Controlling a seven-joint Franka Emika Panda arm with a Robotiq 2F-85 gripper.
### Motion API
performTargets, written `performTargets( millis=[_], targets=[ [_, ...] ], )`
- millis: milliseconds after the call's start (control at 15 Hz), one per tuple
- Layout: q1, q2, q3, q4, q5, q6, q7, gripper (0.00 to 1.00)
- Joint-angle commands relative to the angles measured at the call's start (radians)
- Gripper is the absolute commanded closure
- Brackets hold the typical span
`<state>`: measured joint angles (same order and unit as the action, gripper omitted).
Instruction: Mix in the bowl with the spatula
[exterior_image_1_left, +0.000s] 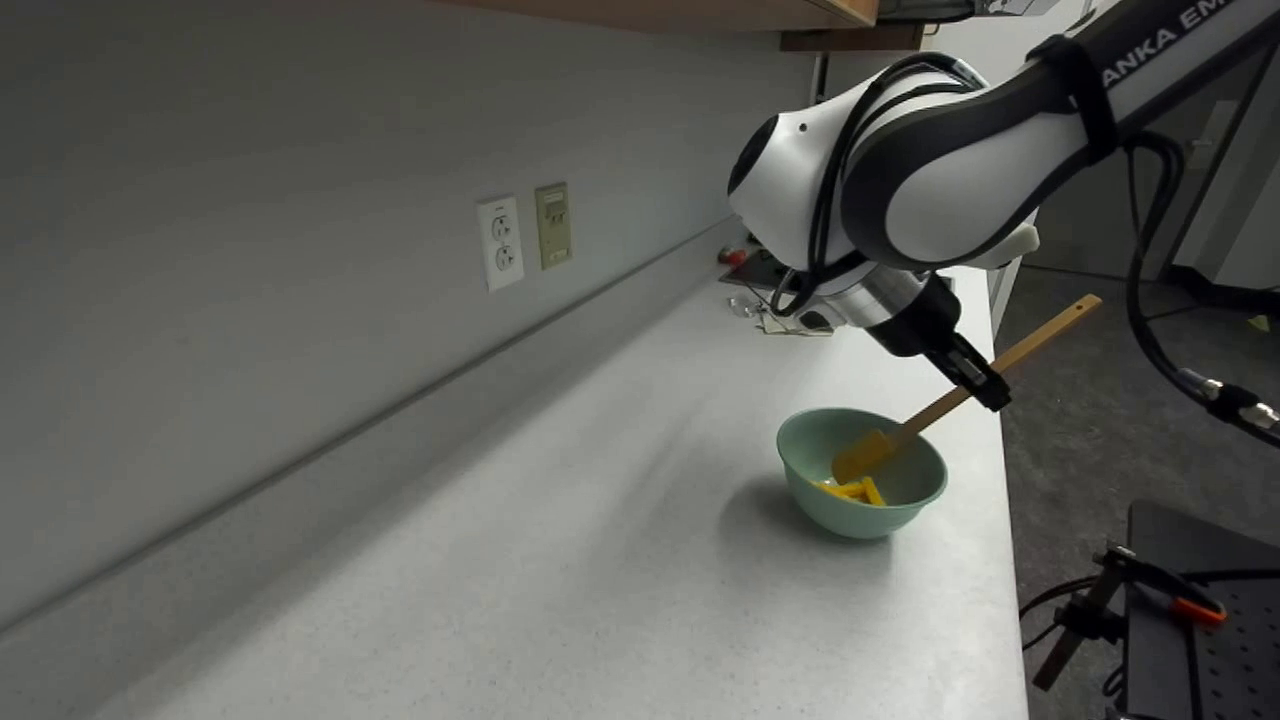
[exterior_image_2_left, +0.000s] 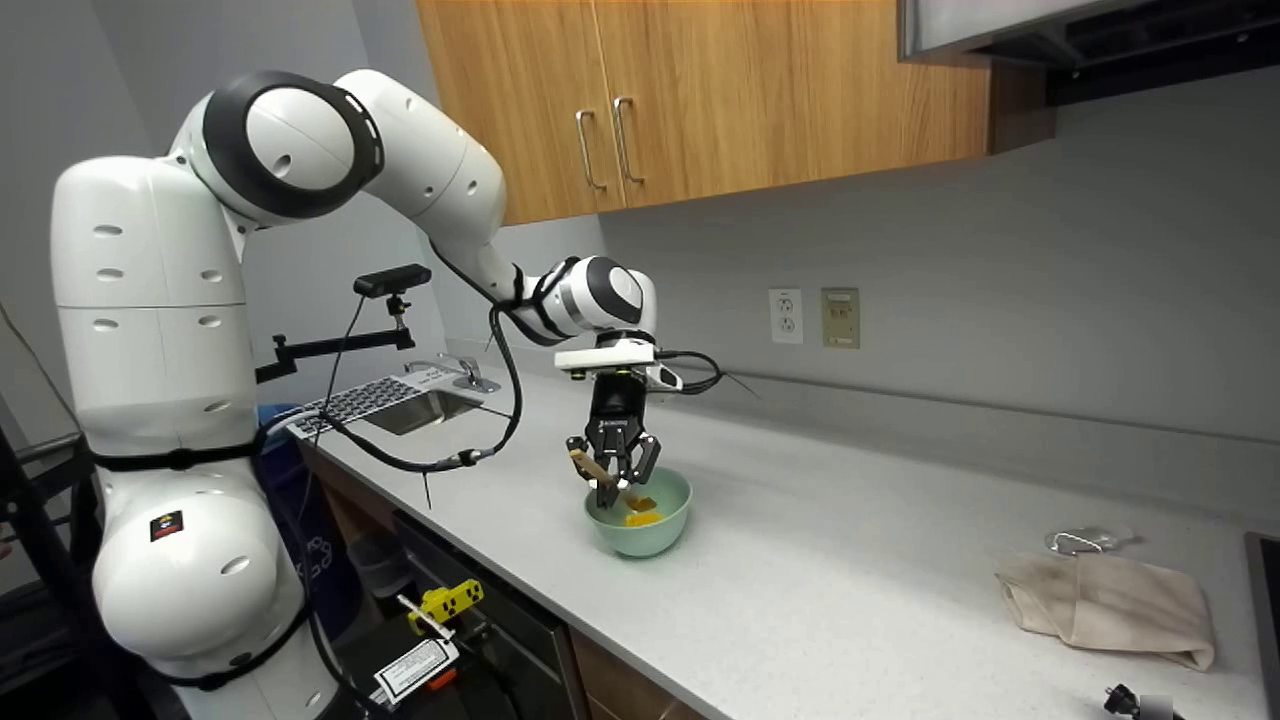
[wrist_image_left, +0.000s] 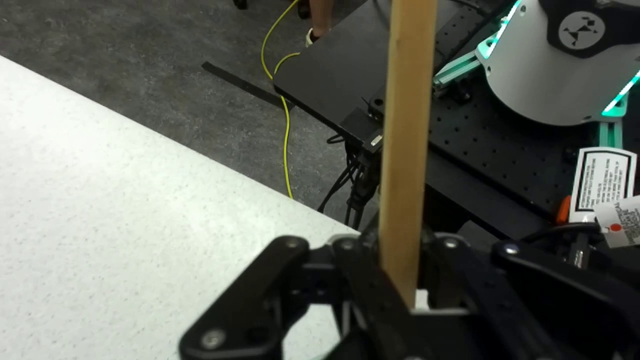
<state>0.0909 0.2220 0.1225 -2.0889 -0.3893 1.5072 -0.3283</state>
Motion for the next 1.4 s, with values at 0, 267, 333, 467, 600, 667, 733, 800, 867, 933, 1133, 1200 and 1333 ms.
performTargets(
  millis=[0,267,333,467,600,667,733,800,867,933,1133,1200,1333],
  targets=[
    [0.002,-0.016,-0.002,-0.034,-0.018,-0.050,-0.005,0.98],
    [-0.003,0.014,-0.004,-0.032,-0.023,-0.050,-0.012,0.98],
    [-0.004,0.025,-0.004,-0.025,-0.017,-0.044,-0.014,0.98],
    [-0.006,0.050,-0.005,-0.009,-0.009,-0.023,-0.012,0.98],
    [-0.010,0.074,-0.005,0.010,0.005,-0.002,-0.015,0.98],
    [-0.012,0.083,-0.004,0.019,0.014,0.013,-0.018,0.98],
    [-0.015,0.088,-0.004,0.025,0.024,0.028,-0.020,0.98],
    [-0.018,0.093,-0.003,0.031,0.036,0.040,-0.024,0.98],
    [-0.019,0.093,-0.004,0.034,0.045,0.050,-0.026,0.98],
    [-0.020,0.094,-0.004,0.035,0.048,0.054,-0.027,0.98],
    [-0.021,0.077,-0.007,0.027,0.045,0.052,-0.025,0.98],
    [-0.021,0.071,-0.008,0.023,0.043,0.051,-0.026,0.98],
    [-0.021,0.057,-0.007,0.016,0.041,0.047,-0.027,0.98]
  ],
)
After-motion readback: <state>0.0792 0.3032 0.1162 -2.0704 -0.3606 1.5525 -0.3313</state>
